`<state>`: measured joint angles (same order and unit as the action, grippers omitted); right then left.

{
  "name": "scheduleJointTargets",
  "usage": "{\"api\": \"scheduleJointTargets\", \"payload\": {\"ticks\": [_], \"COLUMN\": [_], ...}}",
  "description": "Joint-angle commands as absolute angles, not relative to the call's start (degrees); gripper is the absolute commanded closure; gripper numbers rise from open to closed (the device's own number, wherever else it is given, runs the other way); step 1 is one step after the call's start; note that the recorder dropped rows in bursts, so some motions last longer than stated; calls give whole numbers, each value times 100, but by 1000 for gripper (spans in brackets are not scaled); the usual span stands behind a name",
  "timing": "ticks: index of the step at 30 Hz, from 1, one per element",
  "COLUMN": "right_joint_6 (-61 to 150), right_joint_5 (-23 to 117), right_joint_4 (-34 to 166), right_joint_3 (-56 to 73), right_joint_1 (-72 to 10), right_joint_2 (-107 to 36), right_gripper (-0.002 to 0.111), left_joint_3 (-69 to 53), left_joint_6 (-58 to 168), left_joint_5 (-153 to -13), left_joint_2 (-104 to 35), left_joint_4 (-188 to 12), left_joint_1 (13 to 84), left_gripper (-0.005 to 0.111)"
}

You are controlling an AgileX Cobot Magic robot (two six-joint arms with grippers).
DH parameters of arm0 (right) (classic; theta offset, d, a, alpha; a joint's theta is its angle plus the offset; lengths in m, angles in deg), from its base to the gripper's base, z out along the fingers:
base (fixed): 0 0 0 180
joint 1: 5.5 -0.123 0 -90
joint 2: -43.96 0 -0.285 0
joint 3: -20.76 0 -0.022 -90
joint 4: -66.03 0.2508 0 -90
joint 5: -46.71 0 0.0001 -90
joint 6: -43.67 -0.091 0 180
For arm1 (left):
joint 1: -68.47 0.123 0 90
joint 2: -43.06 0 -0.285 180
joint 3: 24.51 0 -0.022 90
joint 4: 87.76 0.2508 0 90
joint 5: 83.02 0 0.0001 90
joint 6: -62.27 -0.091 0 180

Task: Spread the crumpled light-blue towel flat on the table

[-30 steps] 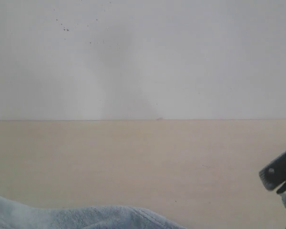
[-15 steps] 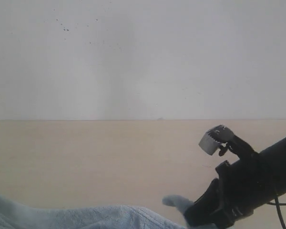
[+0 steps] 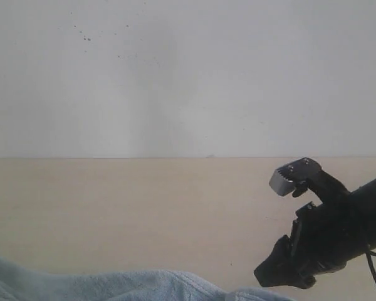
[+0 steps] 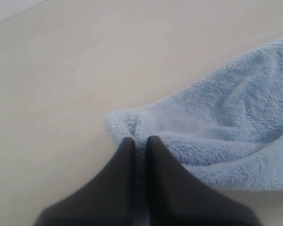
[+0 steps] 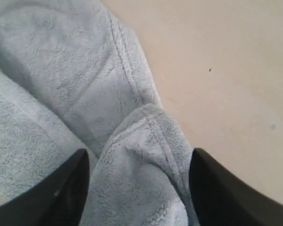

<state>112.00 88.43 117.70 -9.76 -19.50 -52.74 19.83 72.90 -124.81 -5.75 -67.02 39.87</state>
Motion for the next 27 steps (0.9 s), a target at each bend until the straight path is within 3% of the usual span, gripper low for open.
{"api": "scheduleJointTargets", "payload": {"ticks": [1,3,6,27], "right_joint_6": [11105,10919,10686,9721], "right_joint_5": [9756,9621,9289,8470], "right_joint_4": [11936,11725,11481,10930], "right_joint_3": [-950,-1100,-1251,-1281], "right_joint_1": [-2410,-3061,-3405,-3402], "right_joint_2": [-4990,-5001,-5100,-6504], "right_gripper": [53,53,53,53], "left_joint_3": [2015,2015,2015,2015], "left_joint_6": [7272,7272,7272,7240], "left_joint_5": [-12449,-12449,-12449,-12460], "left_joint_2": [-546,-546,-546,-546], "left_joint_4": [-6749,-6764,-6788,-6833], "left_joint_1": [3994,3994,3994,3994], "left_gripper": [103,103,103,103]}}
